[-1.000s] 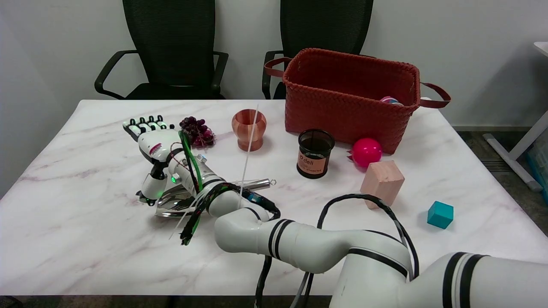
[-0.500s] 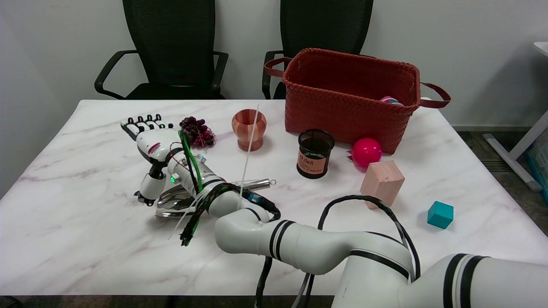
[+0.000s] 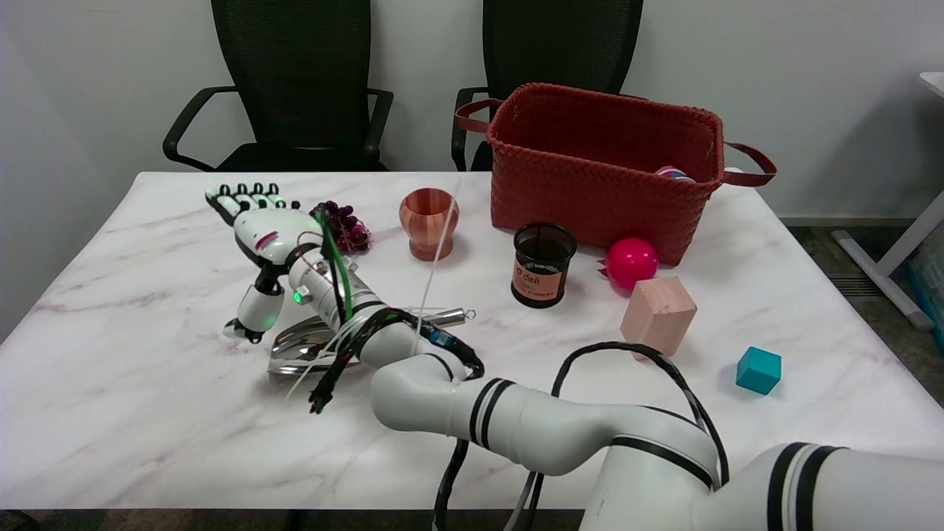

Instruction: Pick up the black pen container.

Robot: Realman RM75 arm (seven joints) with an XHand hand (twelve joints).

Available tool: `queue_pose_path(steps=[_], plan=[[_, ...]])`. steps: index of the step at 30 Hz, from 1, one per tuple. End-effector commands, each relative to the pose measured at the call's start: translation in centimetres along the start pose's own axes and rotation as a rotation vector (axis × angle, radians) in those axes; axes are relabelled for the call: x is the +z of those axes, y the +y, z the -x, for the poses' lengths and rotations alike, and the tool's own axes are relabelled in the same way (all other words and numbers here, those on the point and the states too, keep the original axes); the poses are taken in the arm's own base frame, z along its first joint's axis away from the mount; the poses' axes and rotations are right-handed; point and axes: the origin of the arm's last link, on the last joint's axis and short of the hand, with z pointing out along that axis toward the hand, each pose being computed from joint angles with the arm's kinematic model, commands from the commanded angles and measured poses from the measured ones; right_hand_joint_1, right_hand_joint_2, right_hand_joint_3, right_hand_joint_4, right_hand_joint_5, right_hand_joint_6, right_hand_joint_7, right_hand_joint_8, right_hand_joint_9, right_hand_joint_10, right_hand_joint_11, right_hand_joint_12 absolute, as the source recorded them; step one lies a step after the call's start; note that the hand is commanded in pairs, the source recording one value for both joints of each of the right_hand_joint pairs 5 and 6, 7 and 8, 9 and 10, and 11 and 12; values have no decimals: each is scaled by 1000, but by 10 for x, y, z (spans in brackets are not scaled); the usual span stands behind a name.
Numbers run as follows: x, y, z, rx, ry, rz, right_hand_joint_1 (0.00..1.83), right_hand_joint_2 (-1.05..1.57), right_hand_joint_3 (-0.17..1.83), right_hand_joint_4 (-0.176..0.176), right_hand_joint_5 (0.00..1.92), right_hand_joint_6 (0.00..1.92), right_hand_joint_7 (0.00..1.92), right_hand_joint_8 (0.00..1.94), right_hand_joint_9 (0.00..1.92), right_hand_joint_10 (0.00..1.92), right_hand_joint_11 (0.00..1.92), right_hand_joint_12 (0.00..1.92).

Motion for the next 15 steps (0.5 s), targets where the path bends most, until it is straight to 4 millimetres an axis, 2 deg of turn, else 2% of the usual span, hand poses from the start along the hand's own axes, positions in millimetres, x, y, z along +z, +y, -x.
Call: queue_pose_path(steps=[1, 15], plan=[[-28, 24, -47, 211, 186, 29, 1214, 26, 863, 0, 54, 54, 43, 43, 0, 0, 4, 4], [-79, 58, -71, 429, 316, 102, 1182, 91, 835, 0, 61, 61, 29, 29, 100, 100, 112, 112]])
